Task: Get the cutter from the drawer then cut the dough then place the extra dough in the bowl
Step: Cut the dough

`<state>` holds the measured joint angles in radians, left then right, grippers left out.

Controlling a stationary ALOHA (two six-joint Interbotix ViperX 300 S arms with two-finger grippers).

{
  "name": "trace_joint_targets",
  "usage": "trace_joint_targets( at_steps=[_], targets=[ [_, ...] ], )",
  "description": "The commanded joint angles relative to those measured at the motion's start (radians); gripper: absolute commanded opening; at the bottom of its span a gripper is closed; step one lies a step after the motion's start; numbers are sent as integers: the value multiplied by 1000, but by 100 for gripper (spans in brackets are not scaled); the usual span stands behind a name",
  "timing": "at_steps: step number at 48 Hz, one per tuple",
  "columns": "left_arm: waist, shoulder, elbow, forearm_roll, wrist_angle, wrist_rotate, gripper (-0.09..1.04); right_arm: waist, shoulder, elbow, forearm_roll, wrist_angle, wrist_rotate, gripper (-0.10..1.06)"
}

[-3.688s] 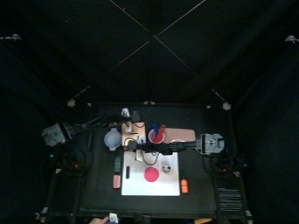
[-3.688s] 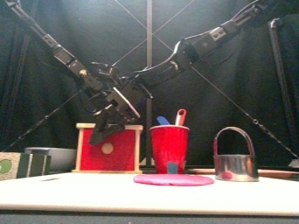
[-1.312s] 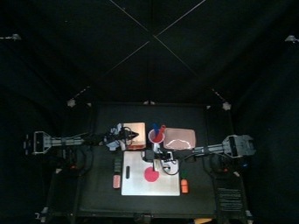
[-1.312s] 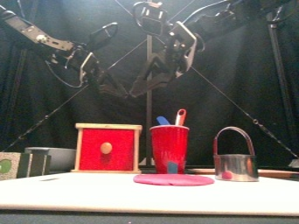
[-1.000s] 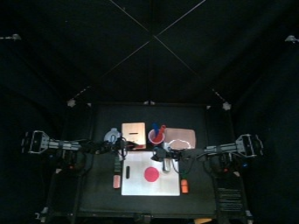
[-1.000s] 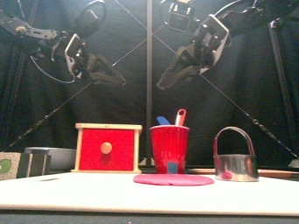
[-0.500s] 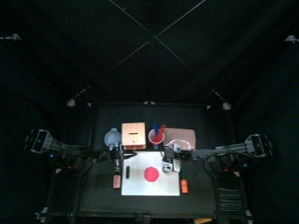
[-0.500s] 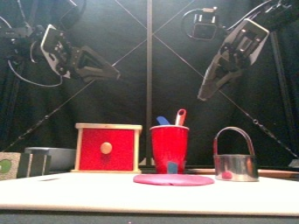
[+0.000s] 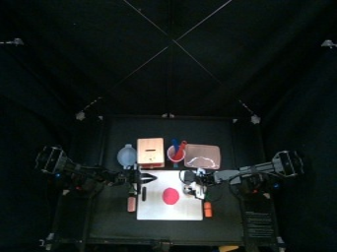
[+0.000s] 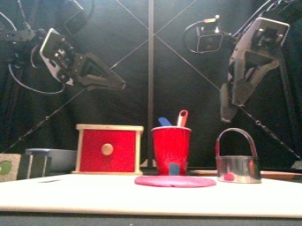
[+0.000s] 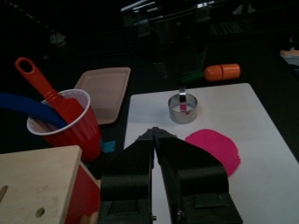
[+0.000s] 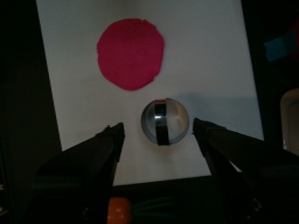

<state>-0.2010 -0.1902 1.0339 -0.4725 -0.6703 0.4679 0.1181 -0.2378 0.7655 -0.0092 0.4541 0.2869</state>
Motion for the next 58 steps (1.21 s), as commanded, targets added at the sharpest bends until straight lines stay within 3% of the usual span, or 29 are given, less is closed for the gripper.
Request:
trace_joint_targets(
  at_steps=[1,26,58],
  targets=[
    [-3,-6,-20,-9,-11,0,46,2,8,-31,6,-2,-2,100],
    [-5,-6,-6,-38,-11,0,46,2,106,-55,34,5,0,97],
    [-5,-6,11,-71,-11,-2,45,-2,115,-81,49,9,-2,56]
  ],
)
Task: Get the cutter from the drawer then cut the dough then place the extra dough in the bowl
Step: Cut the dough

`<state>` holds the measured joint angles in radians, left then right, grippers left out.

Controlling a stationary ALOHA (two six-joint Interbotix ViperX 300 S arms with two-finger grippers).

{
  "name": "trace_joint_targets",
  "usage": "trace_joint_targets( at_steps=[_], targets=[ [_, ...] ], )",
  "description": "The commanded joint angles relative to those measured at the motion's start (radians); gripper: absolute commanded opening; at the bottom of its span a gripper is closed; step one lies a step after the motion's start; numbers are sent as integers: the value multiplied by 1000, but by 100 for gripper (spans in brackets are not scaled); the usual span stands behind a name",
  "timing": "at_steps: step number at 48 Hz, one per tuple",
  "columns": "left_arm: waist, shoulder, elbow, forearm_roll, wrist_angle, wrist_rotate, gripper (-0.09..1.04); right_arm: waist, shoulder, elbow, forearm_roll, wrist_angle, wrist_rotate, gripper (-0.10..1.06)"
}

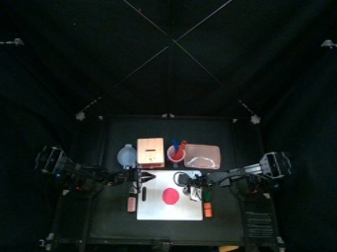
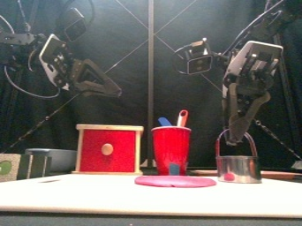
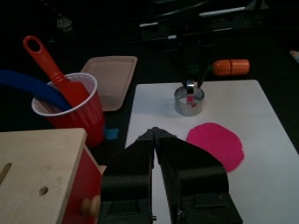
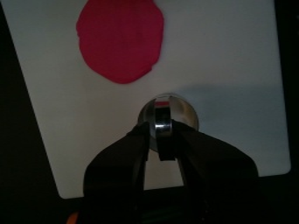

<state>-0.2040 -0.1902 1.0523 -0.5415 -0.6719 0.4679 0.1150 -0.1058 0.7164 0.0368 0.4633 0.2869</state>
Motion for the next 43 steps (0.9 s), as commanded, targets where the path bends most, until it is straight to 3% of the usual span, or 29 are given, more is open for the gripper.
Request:
trace_joint_targets(
  at_steps=[1,22,43],
  targets=[
    [-2,-6,-8,-2,-9,0,45,3,-17,-37,3,2,-2,56],
    [-2,-6,12,-2,-9,0,45,38,52,-213,5,31,-3,56],
    [-2,-14,46,-60,-9,-2,45,32,213,-387,-2,107,-12,56]
  ],
)
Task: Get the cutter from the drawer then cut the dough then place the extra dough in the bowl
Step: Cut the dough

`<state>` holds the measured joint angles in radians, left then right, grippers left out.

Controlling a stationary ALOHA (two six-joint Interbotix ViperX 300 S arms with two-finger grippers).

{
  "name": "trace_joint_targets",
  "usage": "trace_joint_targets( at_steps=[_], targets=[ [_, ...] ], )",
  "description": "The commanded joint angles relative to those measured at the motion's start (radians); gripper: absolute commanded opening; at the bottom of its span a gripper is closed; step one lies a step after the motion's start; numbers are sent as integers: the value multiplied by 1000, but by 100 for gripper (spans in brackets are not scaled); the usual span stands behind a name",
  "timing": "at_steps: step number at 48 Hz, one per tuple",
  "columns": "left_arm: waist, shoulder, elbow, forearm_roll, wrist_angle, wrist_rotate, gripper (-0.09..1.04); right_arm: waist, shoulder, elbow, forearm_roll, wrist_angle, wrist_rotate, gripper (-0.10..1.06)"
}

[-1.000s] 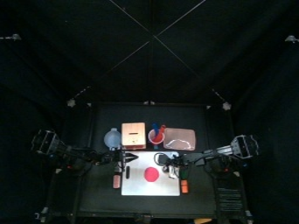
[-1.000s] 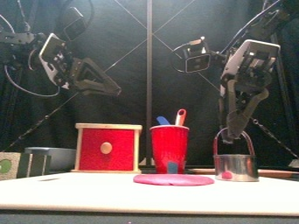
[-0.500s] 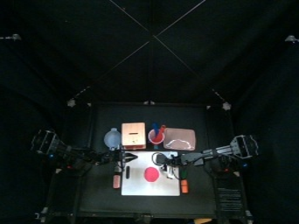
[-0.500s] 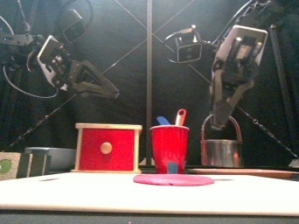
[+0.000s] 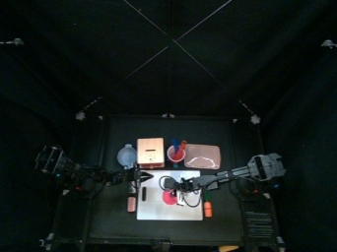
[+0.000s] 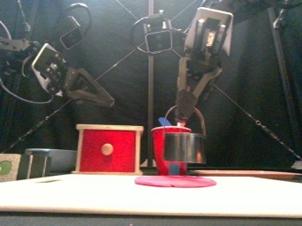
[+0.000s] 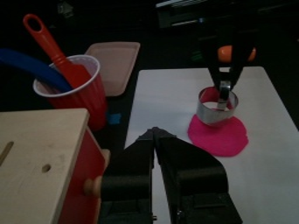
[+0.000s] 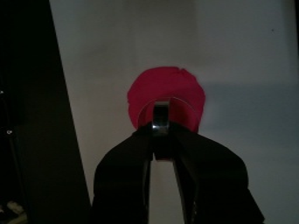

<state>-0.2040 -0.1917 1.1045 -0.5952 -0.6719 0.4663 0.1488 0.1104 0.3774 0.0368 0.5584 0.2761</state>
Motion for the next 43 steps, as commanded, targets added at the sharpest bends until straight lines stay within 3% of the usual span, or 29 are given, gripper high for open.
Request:
trace_joint_targets(
  at_steps=[1,43],
  targets=[
    [-2,-12,-6,-8,-9,0,45,-2,2,-51,-2,15,-2,56],
    [5,-11,9,-25,-9,0,45,11,25,-74,11,32,0,55]
  ],
)
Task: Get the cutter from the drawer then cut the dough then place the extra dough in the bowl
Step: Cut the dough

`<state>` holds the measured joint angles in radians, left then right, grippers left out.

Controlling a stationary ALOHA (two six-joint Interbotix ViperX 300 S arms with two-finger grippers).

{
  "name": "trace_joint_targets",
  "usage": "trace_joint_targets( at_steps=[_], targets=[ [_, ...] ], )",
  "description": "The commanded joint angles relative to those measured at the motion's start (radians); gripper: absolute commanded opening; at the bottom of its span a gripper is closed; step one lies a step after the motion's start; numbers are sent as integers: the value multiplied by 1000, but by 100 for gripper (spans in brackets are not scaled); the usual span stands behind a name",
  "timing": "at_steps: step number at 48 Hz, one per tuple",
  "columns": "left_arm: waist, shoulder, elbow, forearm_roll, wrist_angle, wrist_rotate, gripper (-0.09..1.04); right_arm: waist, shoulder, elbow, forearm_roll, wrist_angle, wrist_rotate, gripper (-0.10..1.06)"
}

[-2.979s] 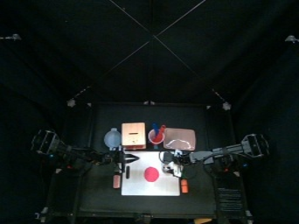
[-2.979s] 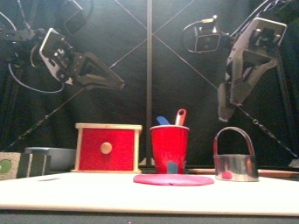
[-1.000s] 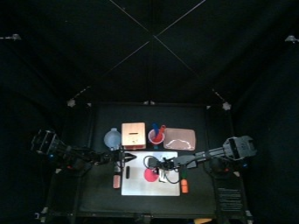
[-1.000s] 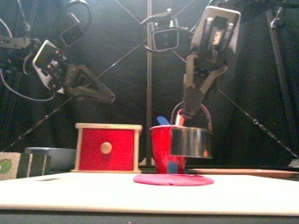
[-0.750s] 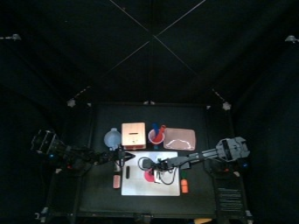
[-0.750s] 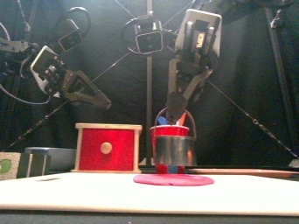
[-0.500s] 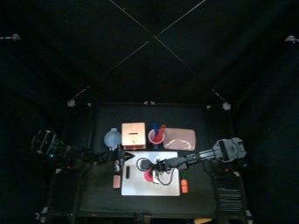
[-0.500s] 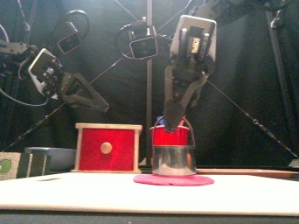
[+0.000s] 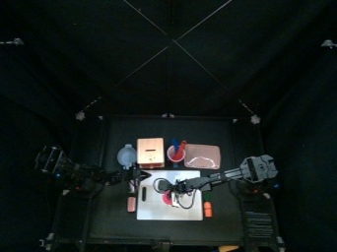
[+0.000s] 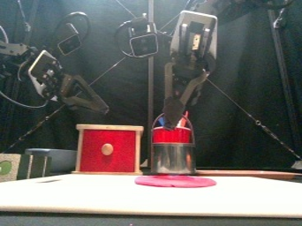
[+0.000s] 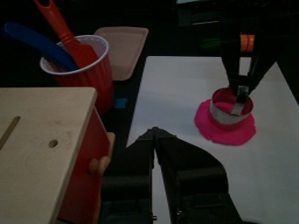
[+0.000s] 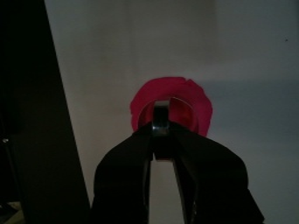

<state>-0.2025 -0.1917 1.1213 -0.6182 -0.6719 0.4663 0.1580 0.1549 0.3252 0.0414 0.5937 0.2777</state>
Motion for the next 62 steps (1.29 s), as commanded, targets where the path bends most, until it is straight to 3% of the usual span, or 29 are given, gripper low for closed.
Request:
trace_joint_targets(
  at_steps=[1,32,62],
  targets=[
    [3,-11,-8,-2,-9,0,45,2,-20,-23,8,-5,-2,55],
    [3,-11,-8,-6,-9,0,45,-5,9,-12,15,-2,6,59],
    [-17,-11,-32,0,-31,3,46,0,-29,-12,-25,-31,5,91]
  ],
)
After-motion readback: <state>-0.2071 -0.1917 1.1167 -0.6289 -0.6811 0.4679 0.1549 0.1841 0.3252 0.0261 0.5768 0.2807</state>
